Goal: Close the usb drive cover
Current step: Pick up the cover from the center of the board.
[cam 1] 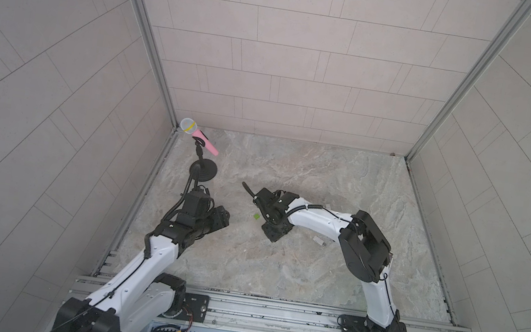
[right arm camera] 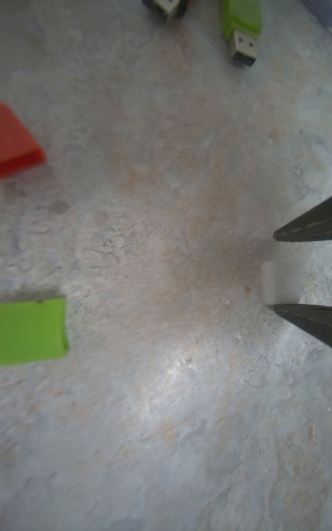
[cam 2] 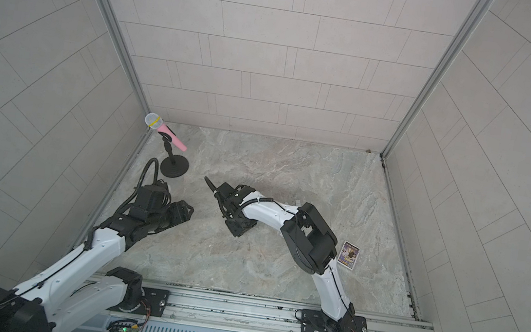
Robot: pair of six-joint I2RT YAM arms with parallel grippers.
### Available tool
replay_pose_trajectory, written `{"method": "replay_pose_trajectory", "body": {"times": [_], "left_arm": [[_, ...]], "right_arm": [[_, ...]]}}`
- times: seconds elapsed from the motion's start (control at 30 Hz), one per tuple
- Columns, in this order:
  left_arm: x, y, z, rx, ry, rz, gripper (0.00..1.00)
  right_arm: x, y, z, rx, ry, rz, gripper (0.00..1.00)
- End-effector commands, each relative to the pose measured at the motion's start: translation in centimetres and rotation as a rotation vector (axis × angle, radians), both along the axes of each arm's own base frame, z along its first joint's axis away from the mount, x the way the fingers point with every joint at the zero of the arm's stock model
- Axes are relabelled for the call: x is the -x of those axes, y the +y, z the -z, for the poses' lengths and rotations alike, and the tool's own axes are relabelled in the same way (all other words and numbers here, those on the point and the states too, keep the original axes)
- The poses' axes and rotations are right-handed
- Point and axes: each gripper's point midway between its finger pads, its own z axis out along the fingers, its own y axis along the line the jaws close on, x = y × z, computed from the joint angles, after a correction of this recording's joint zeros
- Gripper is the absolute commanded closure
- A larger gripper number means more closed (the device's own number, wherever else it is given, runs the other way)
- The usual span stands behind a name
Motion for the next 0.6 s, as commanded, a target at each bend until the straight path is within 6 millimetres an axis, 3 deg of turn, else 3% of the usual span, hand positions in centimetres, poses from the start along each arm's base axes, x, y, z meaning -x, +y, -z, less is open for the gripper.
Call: {"method": "replay_pose_trajectory", "body": {"times": [0.0,0.57], "left_arm": [[-0.3,0.3,-0.8,-0.021,-0.024,-0.001,0.28],[-0.3,0.2,-0.6,-0.016,-0.017,0.005,0.28]], "right_arm": [[0.8,-1.1,1.1,0.068,0.036,0.012,0.67],[2.2,-1.6,3.9,0.069,0.162,0.05,0.68]]}}
